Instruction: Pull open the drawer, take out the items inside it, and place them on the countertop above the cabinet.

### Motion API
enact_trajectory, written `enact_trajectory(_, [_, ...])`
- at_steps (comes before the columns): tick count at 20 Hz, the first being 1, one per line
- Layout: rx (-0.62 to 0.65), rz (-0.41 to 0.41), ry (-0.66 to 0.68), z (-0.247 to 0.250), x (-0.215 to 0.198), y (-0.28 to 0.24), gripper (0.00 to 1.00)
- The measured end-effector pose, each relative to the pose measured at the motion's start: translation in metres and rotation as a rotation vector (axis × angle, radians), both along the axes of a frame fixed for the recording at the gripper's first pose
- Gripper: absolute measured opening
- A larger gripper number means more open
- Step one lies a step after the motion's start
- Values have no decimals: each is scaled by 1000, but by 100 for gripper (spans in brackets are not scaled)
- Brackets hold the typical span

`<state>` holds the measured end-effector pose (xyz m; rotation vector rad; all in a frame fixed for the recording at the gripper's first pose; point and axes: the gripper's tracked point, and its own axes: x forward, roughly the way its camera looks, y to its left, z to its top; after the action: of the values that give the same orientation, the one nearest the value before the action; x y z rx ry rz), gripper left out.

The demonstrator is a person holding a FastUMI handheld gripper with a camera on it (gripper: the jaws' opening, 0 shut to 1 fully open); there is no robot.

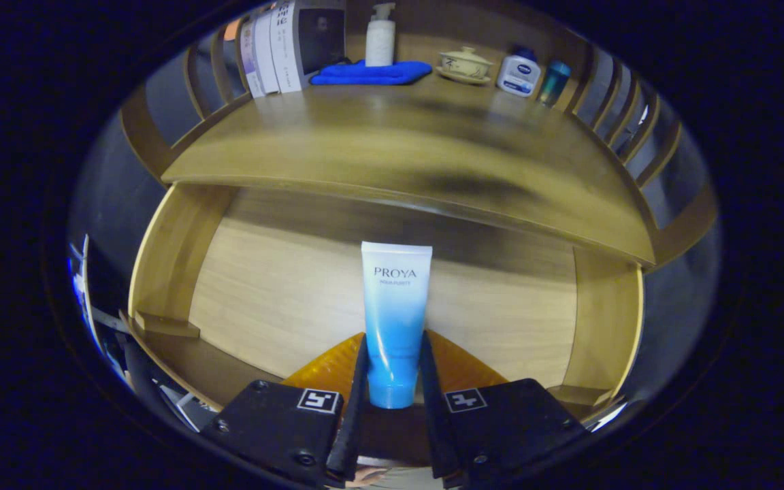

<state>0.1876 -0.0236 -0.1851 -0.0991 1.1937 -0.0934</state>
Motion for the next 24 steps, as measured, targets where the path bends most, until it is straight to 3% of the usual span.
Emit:
enact_trajectory(10, [6, 34, -160, 85, 15, 14, 43])
enact_trajectory(24, [-86, -96, -284, 139, 108, 0, 43])
